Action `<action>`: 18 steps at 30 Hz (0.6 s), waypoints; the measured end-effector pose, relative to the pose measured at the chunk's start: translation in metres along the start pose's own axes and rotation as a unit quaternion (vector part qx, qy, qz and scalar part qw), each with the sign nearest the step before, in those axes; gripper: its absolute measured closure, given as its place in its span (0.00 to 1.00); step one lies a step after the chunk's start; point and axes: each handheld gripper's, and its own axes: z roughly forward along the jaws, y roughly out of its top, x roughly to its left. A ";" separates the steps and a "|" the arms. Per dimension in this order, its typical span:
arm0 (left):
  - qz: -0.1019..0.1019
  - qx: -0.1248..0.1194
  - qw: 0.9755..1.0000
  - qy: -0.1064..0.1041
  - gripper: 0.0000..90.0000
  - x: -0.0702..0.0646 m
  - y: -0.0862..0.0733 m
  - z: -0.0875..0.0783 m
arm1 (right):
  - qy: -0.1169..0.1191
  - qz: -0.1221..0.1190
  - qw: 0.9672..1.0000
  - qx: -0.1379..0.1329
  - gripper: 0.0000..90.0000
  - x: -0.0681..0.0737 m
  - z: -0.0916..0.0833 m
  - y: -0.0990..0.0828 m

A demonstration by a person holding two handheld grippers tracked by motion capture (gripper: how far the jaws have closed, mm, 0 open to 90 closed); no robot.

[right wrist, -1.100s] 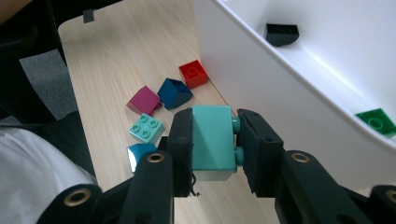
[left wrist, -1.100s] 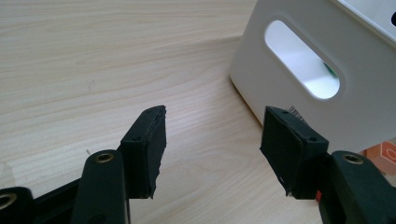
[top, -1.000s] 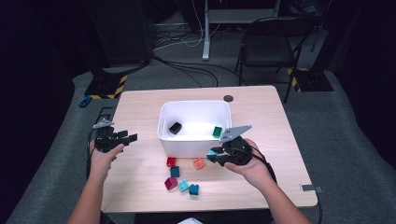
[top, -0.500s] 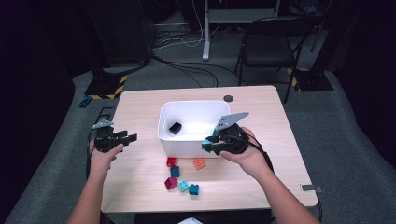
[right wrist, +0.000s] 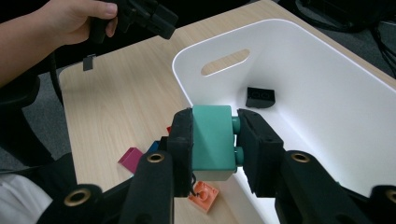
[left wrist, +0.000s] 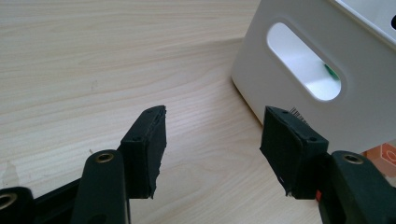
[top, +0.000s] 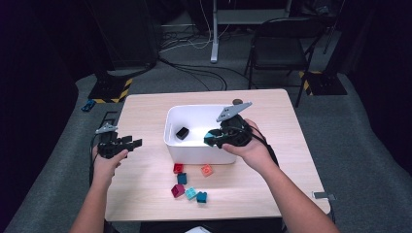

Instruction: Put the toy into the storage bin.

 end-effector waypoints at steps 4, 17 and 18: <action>-0.004 -0.007 1.000 0.001 0.45 0.001 0.000 0.000 | -0.003 -0.004 1.000 -0.002 0.74 -0.003 0.006 0.008; -0.003 -0.004 1.000 -0.001 0.45 0.002 0.000 -0.002 | -0.008 -0.005 1.000 -0.005 0.74 -0.010 0.032 0.031; -0.003 -0.003 1.000 -0.001 0.45 0.002 0.000 -0.002 | -0.009 -0.004 1.000 -0.006 0.74 -0.012 0.034 0.033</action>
